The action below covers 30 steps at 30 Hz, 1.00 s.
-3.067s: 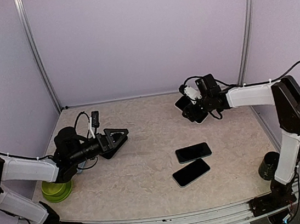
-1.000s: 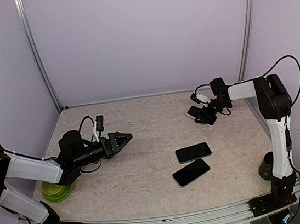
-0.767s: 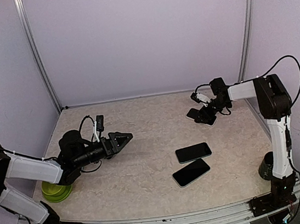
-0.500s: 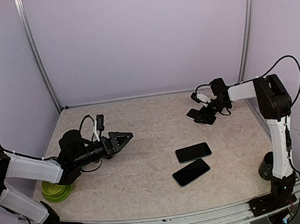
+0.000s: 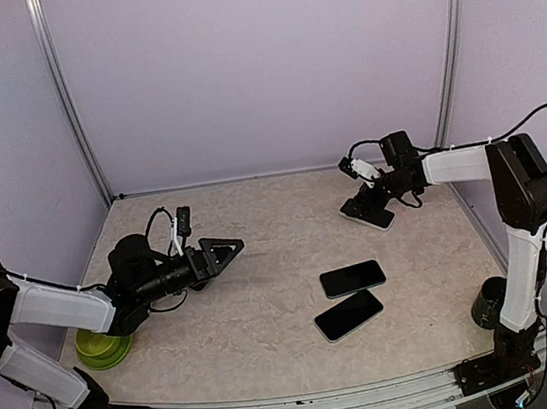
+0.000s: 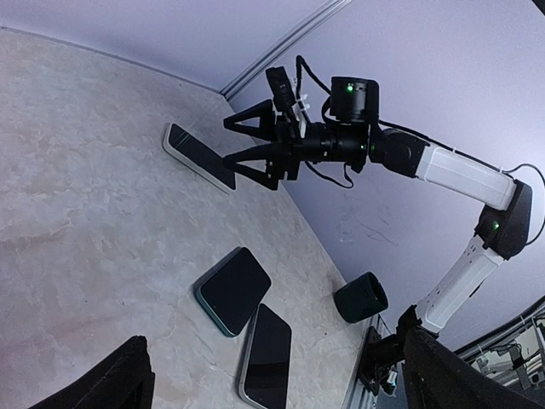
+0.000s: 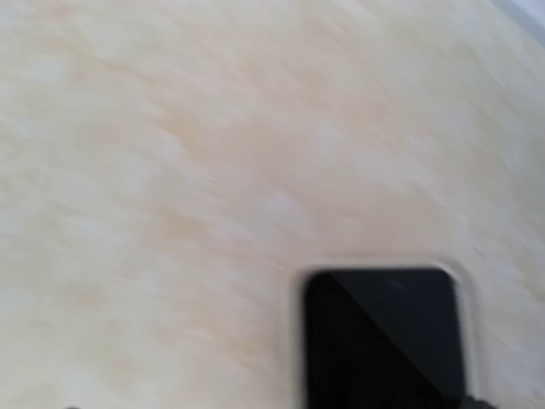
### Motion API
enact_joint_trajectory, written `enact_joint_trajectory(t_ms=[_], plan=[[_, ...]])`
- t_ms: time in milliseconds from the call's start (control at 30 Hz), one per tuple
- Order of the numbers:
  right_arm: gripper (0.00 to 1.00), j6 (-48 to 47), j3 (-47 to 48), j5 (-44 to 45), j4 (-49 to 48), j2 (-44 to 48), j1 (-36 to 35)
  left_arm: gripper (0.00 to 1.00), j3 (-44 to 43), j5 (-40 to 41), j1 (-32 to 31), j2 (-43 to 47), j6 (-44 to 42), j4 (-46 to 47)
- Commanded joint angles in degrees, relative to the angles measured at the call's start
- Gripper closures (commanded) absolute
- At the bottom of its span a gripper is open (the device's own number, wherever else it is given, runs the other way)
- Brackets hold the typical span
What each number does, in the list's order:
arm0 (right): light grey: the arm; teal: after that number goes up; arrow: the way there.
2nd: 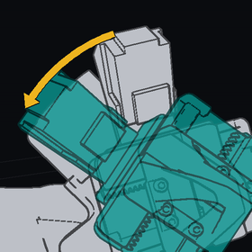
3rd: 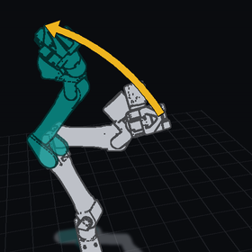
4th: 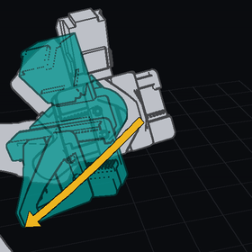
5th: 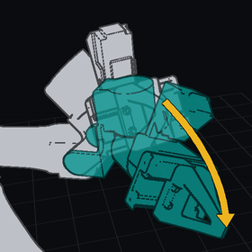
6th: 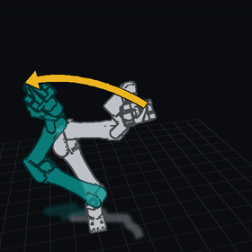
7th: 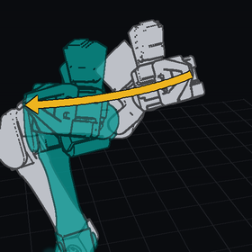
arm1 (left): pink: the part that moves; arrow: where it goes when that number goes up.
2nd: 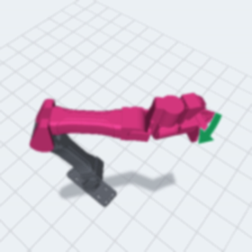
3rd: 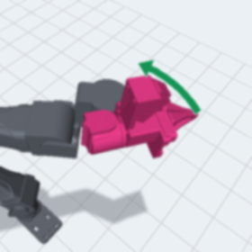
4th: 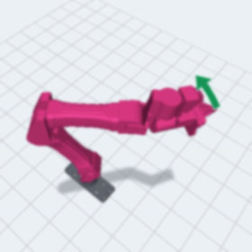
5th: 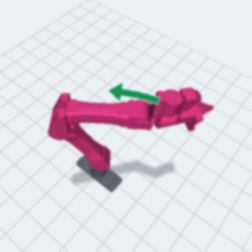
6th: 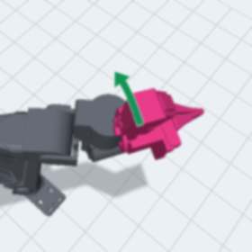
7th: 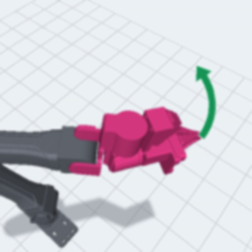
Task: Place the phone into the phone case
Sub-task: Pick up the phone at the center of the board.
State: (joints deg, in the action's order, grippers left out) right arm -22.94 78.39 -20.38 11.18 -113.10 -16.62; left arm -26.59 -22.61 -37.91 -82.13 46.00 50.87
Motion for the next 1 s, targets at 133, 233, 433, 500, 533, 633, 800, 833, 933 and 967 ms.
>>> enact_joint_trajectory(t_ms=[133,233,433,500,533,633,800,833,933,967], plan=[[0.07,-4.61,-7.48,-0.70,1.66,10.28,-8.26,0.01,-1.95,-0.83,-0.76,-1.89,-0.89,0.80],[0.08,-7.12,-9.59,-2.33,3.76,14.44,-10.75,0.01,-1.98,-0.86,-0.70,-1.90,-1.11,0.89],[0.08,-15.14,-12.75,-4.94,10.28,17.81,-17.58,0.01,-1.48,-1.15,-0.67,-2.06,-0.83,1.96],[0.08,-19.18,-13.43,-5.76,13.92,17.33,-20.13,0.01,-0.93,-1.09,-0.60,-1.97,-0.74,2.54],[0.07,-20.28,-13.58,-5.92,15.61,16.86,-21.42,0.01,-0.63,-1.07,-0.59,-1.91,-0.61,2.78],[0.07,-21.53,-13.49,-6.66,18.81,15.09,-23.45,0.01,0.06,-1.15,-0.42,-1.75,-0.47,3.00],[0.06,-23.88,-17.52,-6.07,18.24,16.76,-26.71,0.01,1.20,-1.09,0.17,-0.40,-0.56,2.87],[0.05,-24.59,-18.62,-6.29,17.39,17.48,-27.26,0.01,1.33,-0.98,0.28,-0.19,-0.56,2.91],[0.04,-26.16,-21.66,-5.60,15.09,19.05,-29.34,0.01,1.92,-0.77,0.47,0.18,-0.41,3.41],[0.04,-26.41,-22.04,-5.21,14.56,19.13,-29.76,0.01,2.04,-0.77,0.55,0.14,-0.24,3.63]])
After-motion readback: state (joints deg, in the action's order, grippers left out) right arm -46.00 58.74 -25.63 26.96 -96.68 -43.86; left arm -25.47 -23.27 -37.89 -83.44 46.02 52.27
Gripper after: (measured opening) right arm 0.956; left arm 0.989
